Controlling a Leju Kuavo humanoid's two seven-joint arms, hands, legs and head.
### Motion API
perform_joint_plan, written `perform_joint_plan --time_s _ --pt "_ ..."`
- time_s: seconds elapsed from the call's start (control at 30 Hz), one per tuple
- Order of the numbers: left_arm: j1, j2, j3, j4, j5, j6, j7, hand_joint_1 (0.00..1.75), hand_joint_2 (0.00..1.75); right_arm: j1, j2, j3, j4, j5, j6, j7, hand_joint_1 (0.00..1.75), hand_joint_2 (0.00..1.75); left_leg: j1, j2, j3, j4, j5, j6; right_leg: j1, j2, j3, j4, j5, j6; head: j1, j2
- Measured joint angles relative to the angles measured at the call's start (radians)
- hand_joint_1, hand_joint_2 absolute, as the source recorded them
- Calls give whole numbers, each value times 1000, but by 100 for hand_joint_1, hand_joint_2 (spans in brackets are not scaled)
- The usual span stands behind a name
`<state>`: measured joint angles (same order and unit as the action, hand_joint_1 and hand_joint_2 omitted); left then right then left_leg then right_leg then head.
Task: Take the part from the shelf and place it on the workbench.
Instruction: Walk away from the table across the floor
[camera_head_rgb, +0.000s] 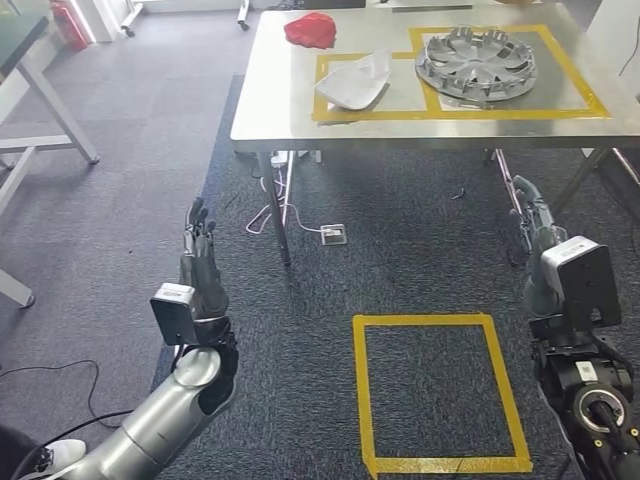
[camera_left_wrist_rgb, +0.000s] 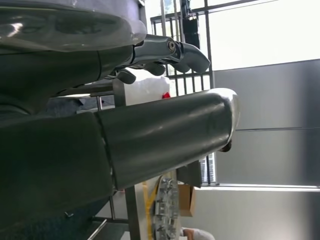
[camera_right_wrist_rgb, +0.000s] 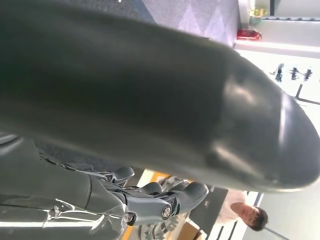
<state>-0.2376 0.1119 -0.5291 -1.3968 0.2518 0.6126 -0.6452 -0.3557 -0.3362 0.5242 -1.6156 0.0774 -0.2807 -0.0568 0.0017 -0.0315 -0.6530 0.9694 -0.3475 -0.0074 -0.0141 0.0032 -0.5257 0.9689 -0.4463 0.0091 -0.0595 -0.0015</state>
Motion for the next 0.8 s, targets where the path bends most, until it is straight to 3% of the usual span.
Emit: perform_joint_plan --time_s 0.03,0.1,0.17,0.2,0.23,0.3,0.37,0.47,0.5,0.57,0.63,0.7,0.73,0.8 --pt "0 1 0 0 0 0 0 0 0 0 0 0 0 -1 -1 0 0 0 1 6 -18 41 -32 -5 -3 -5 -7 -2 7 -6 -3 0" --pt "0 1 0 -1 0 0 0 0 0 0 -1 0 0 -4 -5 -1 0 0 5 20 -73 187 -125 -15 -3 -12 -26 -2 21 -13 -12 0" --pt "1 1 0 -1 0 0 0 0 0 2 -1 0 0 -8 -9 -2 0 0 6 24 -108 304 -181 -19 -2 -18 -45 -2 34 -13 -15 0" --pt "1 1 0 -1 0 0 0 0 0 3 -1 0 0 -9 -11 -2 0 0 6 24 -96 306 -181 -18 -1 -20 -53 -1 40 -12 -16 0" --pt "1 1 0 -1 0 0 0 0 0 3 -1 -1 0 -10 -14 -3 0 0 6 24 -61 264 -166 -14 -1 -21 -60 -1 46 -11 -18 0" --pt "-2 1 0 -1 0 0 0 0 0 4 -1 -4 -1 -11 -20 -3 0 0 1 26 46 105 -122 0 1 -23 -69 -1 56 -6 -25 0" --pt "-5 2 0 -1 0 0 0 0 0 5 -5 -11 -3 -11 -25 -2 0 0 -7 29 108 -1 -99 15 3 -24 -73 -1 64 3 -31 0" --pt "-5 2 1 -1 2 0 0 0 0 8 -14 -18 -8 -12 -29 4 0 0 -9 29 111 -21 -84 31 2 -24 -78 -4 74 20 -33 0" --pt "-5 2 1 -1 3 0 -1 0 0 8 -18 -19 -11 -13 -30 8 0 0 -7 30 110 -27 -77 37 1 -21 -82 4 65 26 -32 0" --pt "-6 1 1 -1 5 0 -1 0 0 9 -26 -23 -15 -14 -32 13 0 0 -2 30 105 -38 -62 47 0 -14 -108 73 9 33 -25 0" --pt "-4 0 1 -1 6 0 -1 0 0 12 -34 -26 -15 -15 -34 17 0 0 -2 29 93 -37 -53 52 0 -9 -155 213 -73 40 -12 0" --pt "-1 0 1 -1 8 0 -1 0 0 17 -38 -27 -15 -15 -35 19 0 0 -2 28 80 -34 -45 50 -1 -8 -171 292 -105 45 -3 0" --pt "0 -1 1 -1 9 0 -1 0 0 18 -40 -27 -16 -15 -35 20 0 0 -2 26 74 -31 -41 48 -2 -8 -147 266 -90 46 0 0" --pt "1 -1 1 -1 10 0 -2 0 0 18 -44 -28 -18 -15 -37 21 0 0 -1 24 63 -20 -38 43 -5 -5 -59 127 -41 45 6 0"
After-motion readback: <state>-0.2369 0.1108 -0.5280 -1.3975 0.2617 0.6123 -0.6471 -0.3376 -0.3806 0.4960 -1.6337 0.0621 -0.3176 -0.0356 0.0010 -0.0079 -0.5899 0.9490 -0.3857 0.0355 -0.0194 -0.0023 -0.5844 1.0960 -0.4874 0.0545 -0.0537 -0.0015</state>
